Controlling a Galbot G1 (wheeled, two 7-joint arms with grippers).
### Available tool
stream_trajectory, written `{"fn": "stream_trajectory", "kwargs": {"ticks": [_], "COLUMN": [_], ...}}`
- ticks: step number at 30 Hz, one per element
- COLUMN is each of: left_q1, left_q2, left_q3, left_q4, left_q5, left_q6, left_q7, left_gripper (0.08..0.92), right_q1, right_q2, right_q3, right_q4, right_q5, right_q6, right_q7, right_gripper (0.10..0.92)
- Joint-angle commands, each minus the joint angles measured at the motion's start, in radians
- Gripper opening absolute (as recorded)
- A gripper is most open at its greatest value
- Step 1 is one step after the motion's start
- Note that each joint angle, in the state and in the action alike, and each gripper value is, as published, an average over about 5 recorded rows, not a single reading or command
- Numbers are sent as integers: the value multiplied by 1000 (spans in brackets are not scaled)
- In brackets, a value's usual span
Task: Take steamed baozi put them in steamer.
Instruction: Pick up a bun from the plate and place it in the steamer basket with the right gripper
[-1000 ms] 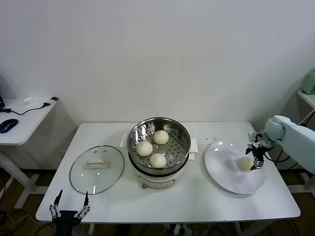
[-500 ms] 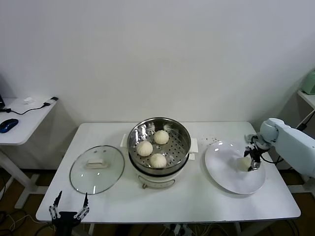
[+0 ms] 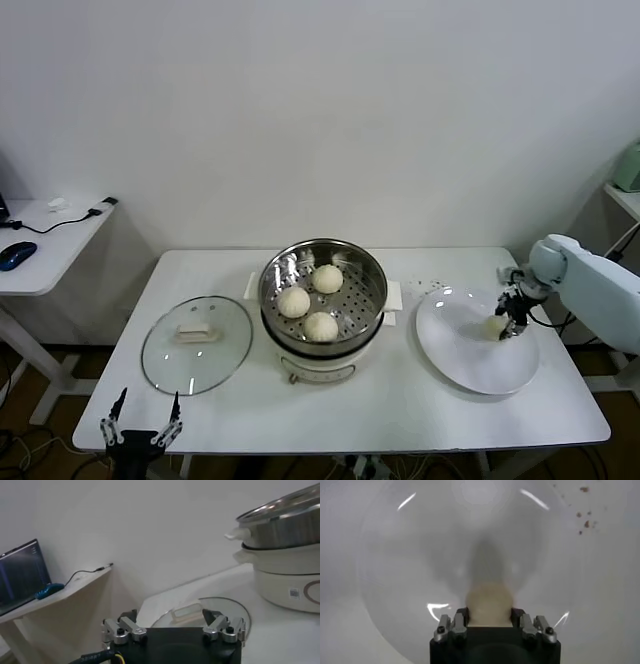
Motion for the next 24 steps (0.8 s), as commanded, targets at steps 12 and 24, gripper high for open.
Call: {"fn": "stream_trajectory", "kwargs": {"ticks": [12, 24], "left_q1": [0, -6], "left_q2": [5, 22], "left_q3": [33, 17], "left_q4": [-24, -32], "left_q5": [-43, -71], "left_q6": [-14, -14], "left_q7": [8, 21], "left_gripper": [823, 823], "right_q1": [754, 762], "right_q2": [296, 480], "right_q3": [-703, -791], "right_q4": [224, 351], "right_q5": [886, 996], "right_q6": [-185, -263], "right_q7": [62, 203], "right_gripper": [566, 566]}}
